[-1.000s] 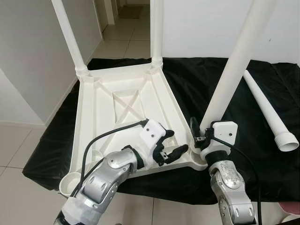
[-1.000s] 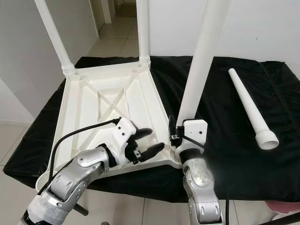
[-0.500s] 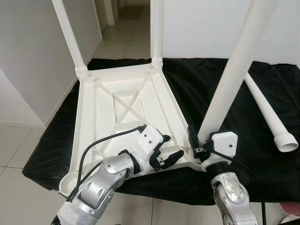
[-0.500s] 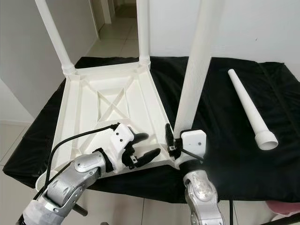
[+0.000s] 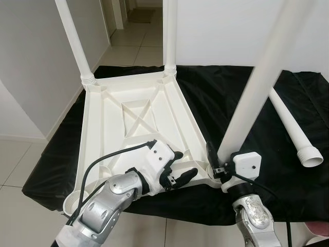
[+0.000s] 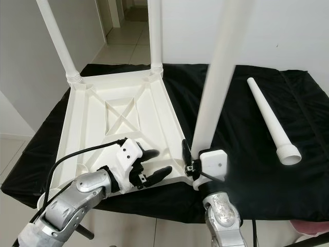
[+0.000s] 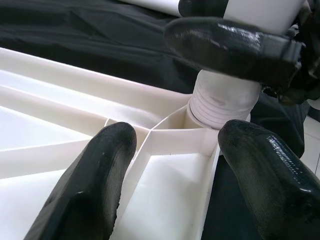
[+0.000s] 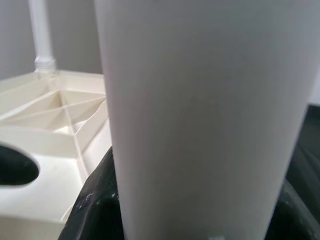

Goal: Building children table

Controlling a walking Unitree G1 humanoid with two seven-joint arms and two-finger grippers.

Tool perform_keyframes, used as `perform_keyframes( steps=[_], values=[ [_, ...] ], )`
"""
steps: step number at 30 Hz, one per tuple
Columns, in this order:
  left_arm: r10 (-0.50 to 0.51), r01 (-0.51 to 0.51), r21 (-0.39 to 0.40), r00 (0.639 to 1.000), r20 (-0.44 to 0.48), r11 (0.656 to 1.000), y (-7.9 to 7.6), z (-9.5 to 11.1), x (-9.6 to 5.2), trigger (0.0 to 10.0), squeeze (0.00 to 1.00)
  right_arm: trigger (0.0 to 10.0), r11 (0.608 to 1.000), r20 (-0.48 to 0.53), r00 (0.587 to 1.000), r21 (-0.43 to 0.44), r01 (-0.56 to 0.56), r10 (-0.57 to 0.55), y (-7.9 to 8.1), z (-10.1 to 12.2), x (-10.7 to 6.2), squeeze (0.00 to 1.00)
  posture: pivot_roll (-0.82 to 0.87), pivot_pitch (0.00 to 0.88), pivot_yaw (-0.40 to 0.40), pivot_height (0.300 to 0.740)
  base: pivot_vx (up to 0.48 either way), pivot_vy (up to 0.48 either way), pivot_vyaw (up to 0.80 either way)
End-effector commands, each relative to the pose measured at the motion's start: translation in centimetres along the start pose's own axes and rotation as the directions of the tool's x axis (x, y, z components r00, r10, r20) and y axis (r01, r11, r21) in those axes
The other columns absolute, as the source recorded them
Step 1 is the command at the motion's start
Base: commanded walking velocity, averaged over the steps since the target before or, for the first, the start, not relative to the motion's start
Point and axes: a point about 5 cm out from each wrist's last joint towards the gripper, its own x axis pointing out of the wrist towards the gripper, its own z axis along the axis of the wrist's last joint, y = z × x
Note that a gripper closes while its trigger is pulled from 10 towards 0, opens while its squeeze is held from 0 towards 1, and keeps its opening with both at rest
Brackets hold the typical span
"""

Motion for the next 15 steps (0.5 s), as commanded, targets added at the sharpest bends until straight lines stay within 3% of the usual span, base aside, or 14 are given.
perform_keyframes(
  steps=[1,12,14,15],
  values=[
    [-0.106,0.106,-0.004,0.994,-0.012,0.994,-0.8,-0.1,-0.1,10.0,0.00,10.0,0.999,-0.083,0.996,0.004,-0.032,0.032,0.5,-1.6,-0.5,0.00,-0.11,0.059,0.077,0.740,0.000,0.000,0.00],
    [-0.092,0.092,0.002,0.996,-0.015,0.996,-0.5,-0.1,-0.2,10.0,0.00,10.0,0.994,-0.094,0.990,0.018,-0.107,0.108,1.0,-2.1,-1.1,0.00,-0.10,0.063,0.077,0.740,0.000,0.000,0.00],
    [-0.088,0.088,0.003,0.996,-0.014,0.996,-0.5,0.0,-0.2,10.0,0.00,10.0,0.989,-0.130,0.986,0.117,-0.088,0.103,1.1,-2.7,-1.3,0.00,-0.10,0.065,0.081,0.740,0.000,0.000,0.00],
    [-0.088,0.088,0.003,0.996,-0.014,0.996,-0.5,0.0,-0.2,10.0,0.00,10.0,0.989,-0.130,0.986,0.117,-0.088,0.103,1.1,-2.7,-1.3,0.00,-0.10,0.065,0.081,0.740,0.000,0.000,0.00]
  ],
)
